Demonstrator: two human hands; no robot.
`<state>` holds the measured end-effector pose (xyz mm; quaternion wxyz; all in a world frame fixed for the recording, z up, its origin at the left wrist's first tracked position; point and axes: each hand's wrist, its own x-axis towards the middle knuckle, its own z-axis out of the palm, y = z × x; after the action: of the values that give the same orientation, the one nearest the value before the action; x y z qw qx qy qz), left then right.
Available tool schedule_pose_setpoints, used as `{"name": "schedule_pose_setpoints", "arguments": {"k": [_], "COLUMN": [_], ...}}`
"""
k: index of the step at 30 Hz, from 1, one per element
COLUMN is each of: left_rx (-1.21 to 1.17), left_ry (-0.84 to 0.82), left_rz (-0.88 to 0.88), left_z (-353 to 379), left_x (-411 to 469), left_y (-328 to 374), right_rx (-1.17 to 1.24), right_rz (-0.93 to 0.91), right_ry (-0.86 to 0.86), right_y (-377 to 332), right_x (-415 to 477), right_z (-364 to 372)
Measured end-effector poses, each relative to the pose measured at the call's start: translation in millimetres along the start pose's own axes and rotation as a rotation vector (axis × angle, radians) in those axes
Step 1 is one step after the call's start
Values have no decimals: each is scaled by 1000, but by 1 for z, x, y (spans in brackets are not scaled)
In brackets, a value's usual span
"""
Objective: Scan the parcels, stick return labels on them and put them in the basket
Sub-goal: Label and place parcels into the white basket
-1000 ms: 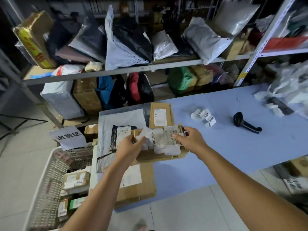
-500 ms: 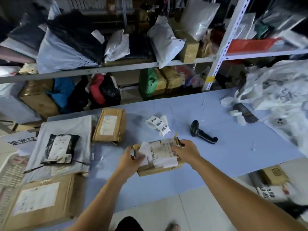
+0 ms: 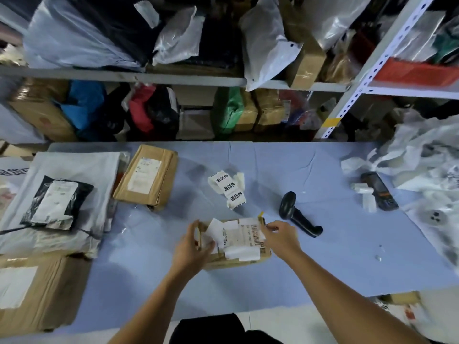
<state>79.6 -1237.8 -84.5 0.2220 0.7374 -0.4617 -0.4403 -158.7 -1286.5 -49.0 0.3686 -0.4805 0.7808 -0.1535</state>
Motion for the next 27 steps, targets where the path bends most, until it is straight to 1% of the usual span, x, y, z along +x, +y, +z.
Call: {"name": "schedule_pose_setpoints", "arguments": {"k": [2, 3, 4, 6, 7, 9, 11, 13, 15, 18, 20, 23, 25, 27], "left_rx": [93, 143, 208, 369, 439, 547, 639, 676, 689, 658, 650, 632, 630, 641], "left_ry": [115, 179, 238, 315, 311, 208, 106, 60, 72, 134, 127, 124, 146, 154], "left_rz": [44, 94, 167, 323, 384, 457, 485, 489, 476, 414, 326, 235, 210, 182], "left_z": [2, 2, 4, 8, 10, 18, 30, 42, 52, 61, 65, 71, 73, 74], "left_x": [1, 0, -1, -1, -1, -1, 0, 0, -4, -6, -4, -1, 0, 0], "left_y": [1, 3, 7, 17, 22, 31, 35, 34, 37, 44, 50, 60, 66, 70], "right_rx": [-89, -158, -243, -443, -532, -652, -725, -771, -797, -691, -614, -528, -547, -600], "right_rz": [5, -2, -9, 3, 15, 17, -7, -46, -75, -95, -151, -312, -455, -604], "right_ry": [160, 213, 235, 211, 181, 106, 38, -8, -67, -120, -127, -200, -221, -207], "right_y": [3, 6, 11, 21, 25, 35, 42, 47, 50, 49, 43, 27, 14, 4], "right_x": [12, 19, 27, 43, 51, 66, 81, 93, 102, 108, 106, 98, 91, 83], "right_z": [-12, -18, -23, -32, -35, -38, -43, -50, -56, -64, -72, -94, -115, -136]}}
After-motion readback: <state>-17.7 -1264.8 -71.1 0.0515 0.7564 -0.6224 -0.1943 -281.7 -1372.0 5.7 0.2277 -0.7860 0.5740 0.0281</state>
